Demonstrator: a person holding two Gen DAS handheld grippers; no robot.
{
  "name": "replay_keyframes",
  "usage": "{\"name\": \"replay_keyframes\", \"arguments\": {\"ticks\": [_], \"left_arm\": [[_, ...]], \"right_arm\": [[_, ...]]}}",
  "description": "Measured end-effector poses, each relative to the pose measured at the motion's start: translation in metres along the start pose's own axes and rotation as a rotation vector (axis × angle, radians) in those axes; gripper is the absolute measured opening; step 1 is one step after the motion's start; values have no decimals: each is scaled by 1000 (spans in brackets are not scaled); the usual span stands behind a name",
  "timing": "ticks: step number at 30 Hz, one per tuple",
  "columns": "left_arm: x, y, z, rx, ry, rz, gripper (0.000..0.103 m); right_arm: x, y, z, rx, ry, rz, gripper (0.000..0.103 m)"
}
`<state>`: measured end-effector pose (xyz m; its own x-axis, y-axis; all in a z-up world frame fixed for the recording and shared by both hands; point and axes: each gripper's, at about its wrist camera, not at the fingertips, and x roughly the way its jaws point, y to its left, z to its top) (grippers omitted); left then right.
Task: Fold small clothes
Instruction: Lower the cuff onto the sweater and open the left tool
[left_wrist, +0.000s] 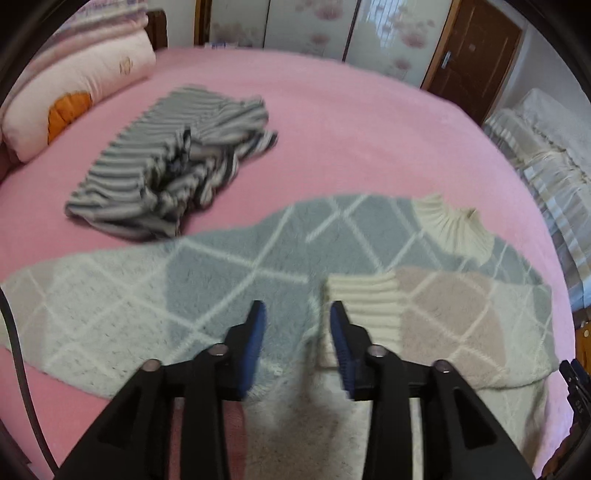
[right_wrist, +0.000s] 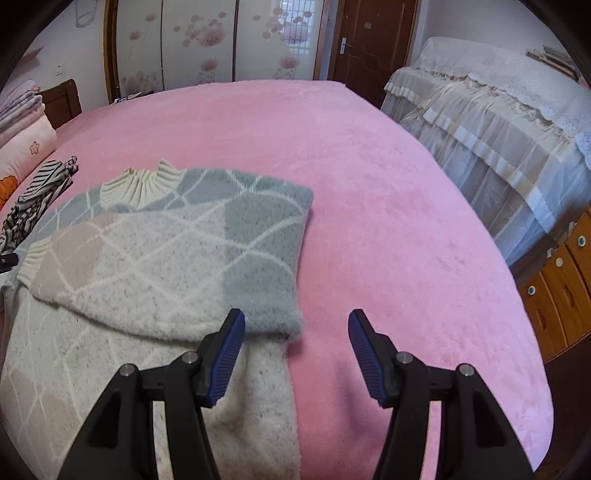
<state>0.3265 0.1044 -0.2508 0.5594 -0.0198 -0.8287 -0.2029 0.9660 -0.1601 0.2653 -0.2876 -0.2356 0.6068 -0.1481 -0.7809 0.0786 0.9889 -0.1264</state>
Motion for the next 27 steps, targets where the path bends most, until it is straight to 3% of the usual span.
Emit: {"name": "replay_keyframes", "arguments": {"ticks": [1, 2, 7, 12, 15, 22, 25, 27], "left_arm": [[-6, -7, 1, 10, -16, -11, 56], [-9, -13, 2, 20, -25, -23, 58], [-10, -60, -1, 108, -24, -107, 59], [16, -93, -15, 156, 42, -127, 59], [21, -86, -18, 121, 55, -134, 59], [41, -47, -17, 90, 88, -71, 58], [45, -36, -16, 82, 90, -7, 60], [45, -30, -14, 47, 97, -35, 60]], "right_arm": [[0, 3, 4, 4, -4, 7, 59], [0, 7, 9, 6, -8, 17, 58], [10, 38, 28, -33, -15, 39, 54], [13, 67, 35, -88, -27, 48, 53], [16, 70, 36, -95, -20, 63, 53], [40, 55, 26, -81, 45, 48, 53], [52, 46, 21, -63, 80, 5, 53], [56, 42, 18, -61, 99, -28, 53]]}}
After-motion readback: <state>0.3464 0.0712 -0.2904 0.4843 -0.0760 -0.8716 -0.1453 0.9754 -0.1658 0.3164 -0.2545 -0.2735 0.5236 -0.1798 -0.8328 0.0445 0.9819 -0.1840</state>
